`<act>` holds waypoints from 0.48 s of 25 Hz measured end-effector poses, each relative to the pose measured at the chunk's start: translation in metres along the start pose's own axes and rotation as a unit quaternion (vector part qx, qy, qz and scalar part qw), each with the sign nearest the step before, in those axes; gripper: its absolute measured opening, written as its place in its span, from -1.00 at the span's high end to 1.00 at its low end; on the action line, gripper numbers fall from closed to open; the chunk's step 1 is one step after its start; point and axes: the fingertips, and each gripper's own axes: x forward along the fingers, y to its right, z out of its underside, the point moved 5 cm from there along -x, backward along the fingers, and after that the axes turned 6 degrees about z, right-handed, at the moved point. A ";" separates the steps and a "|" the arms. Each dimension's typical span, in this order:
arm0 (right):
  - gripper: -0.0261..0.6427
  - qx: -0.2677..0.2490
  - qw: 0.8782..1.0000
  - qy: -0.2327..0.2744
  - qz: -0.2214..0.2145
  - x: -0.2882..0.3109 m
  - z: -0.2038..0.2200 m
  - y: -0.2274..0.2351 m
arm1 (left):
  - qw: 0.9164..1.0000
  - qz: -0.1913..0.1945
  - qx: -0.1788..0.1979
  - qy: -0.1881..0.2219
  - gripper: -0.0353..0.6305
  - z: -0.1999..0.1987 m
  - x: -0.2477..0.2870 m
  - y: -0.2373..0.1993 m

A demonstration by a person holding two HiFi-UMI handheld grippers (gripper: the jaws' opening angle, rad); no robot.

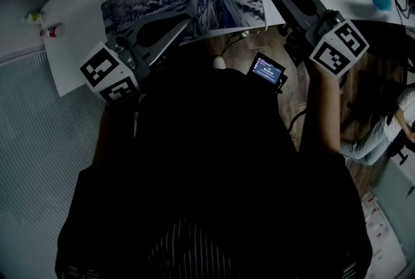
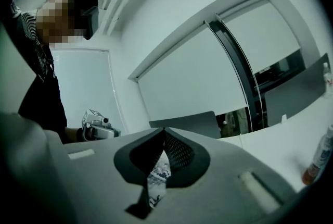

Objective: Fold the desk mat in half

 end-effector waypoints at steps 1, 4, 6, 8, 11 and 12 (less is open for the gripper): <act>0.91 -0.001 1.000 0.001 0.008 0.000 -0.003 0.001 | 1.000 0.003 0.003 0.000 0.87 -0.003 -0.001 -0.002; 0.91 -0.001 1.000 -0.007 0.023 0.011 -0.010 0.008 | 1.000 0.013 0.003 0.000 0.87 -0.016 0.001 -0.021; 0.91 -0.003 0.999 -0.022 0.037 0.023 -0.008 0.019 | 1.000 0.018 -0.005 -0.004 0.87 -0.019 0.004 -0.037; 0.91 0.001 0.998 -0.034 0.057 0.031 0.000 0.033 | 1.000 0.022 -0.014 -0.012 0.87 -0.018 0.008 -0.052; 0.91 0.022 0.995 -0.048 0.085 0.038 0.015 0.057 | 0.999 0.028 -0.025 -0.024 0.87 -0.015 0.016 -0.068; 0.91 0.026 0.994 -0.055 0.094 0.040 0.020 0.065 | 0.999 0.030 -0.030 -0.025 0.87 -0.016 0.018 -0.073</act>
